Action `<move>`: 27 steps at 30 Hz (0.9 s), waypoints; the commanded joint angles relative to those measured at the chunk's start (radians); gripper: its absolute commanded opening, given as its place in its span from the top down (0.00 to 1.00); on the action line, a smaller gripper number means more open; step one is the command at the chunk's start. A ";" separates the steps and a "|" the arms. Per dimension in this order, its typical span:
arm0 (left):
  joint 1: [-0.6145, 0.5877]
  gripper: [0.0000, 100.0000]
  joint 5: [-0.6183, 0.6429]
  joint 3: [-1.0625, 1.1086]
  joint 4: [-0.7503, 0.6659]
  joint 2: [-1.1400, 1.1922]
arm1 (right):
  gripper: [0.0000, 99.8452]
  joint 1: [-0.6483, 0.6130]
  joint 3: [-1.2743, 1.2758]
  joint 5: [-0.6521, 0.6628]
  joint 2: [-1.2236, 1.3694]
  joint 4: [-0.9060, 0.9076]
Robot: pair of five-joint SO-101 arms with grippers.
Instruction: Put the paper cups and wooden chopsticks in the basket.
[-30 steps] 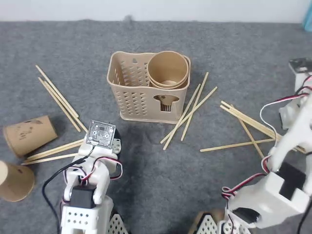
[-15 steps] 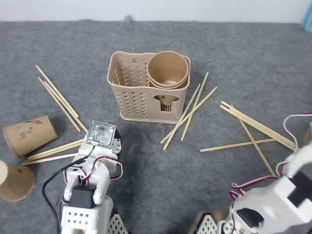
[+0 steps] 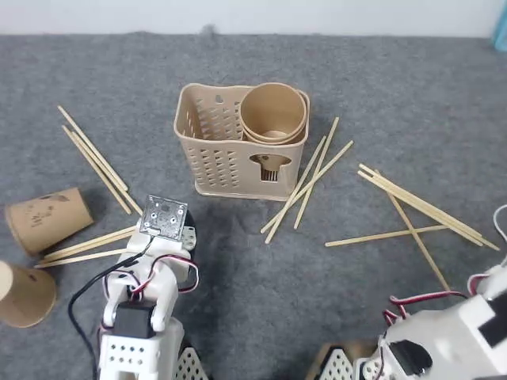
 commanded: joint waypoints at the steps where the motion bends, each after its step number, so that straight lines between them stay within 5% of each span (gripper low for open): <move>1: 0.000 0.99 -0.008 -0.005 0.003 -0.011 | 0.98 0.025 -0.109 0.014 0.059 -0.048; 14: 0.000 0.98 -0.008 -0.005 -0.002 -0.011 | 0.98 0.133 -0.434 0.014 0.346 -0.045; 20: 0.000 0.98 -0.008 -0.005 -0.002 -0.009 | 0.87 0.088 -0.436 0.003 0.344 0.058; 27: 0.000 0.98 -0.008 -0.005 0.000 -0.009 | 0.87 -0.008 -0.491 -0.153 0.358 0.077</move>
